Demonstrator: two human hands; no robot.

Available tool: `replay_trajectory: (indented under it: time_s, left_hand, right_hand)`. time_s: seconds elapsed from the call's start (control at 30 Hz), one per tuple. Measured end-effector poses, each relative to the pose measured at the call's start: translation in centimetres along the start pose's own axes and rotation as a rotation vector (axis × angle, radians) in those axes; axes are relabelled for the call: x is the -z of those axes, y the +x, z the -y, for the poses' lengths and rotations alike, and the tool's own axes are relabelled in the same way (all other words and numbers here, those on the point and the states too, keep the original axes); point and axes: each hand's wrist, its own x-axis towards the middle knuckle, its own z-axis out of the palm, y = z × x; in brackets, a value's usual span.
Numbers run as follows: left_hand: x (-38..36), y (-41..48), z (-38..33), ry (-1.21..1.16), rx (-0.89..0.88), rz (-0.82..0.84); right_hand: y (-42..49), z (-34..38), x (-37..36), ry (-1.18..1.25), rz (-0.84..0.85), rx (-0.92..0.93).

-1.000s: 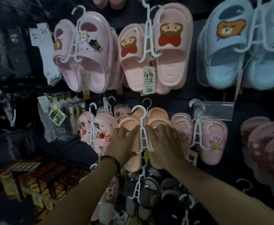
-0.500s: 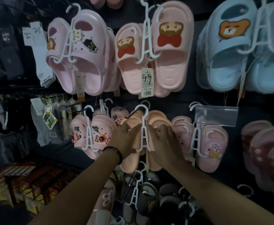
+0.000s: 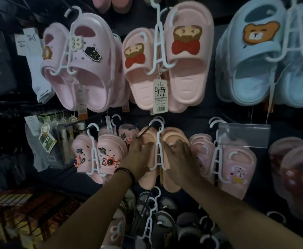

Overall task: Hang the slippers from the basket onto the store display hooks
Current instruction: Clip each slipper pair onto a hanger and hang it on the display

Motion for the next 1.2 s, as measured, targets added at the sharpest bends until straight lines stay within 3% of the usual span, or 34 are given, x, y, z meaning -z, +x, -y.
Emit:
replay_trajectory:
  time_s: [0.2, 0.37, 0.57, 0.73, 0.87, 1.07, 1.2]
  left_hand:
    - [0.0, -0.1, -0.2, 0.009, -0.03, 0.006]
    - [0.9, -0.8, -0.8, 0.045, -0.011, 0.033]
    - [2.7, -3.5, -0.8, 0.156, -0.109, -0.004]
    - [6.4, -8.4, 0.0, 0.046, -0.174, -0.271]
    - [8.3, -12.8, 3.5, -0.017, -0.009, -0.527]
    - [7.4, -14.1, 12.1, -0.322, 0.188, -0.39]
    - [7.0, -12.6, 14.1, -0.403, 0.212, -0.295]
  right_hand:
    - [-0.1, -0.3, -0.5, -0.043, -0.007, 0.0]
    - [-0.9, 0.7, 0.2, -0.124, -0.157, -0.016]
    - [-1.9, 2.2, 0.7, -0.028, -0.071, 0.011]
    - [-2.7, 6.9, 1.1, 0.167, -0.162, 0.072]
    - [-3.4, 11.9, 2.2, 0.301, -0.192, 0.238]
    - [-2.3, 19.6, 0.4, 0.202, -0.227, 0.517]
    - [-1.3, 21.9, -1.4, 0.067, -0.214, 0.504]
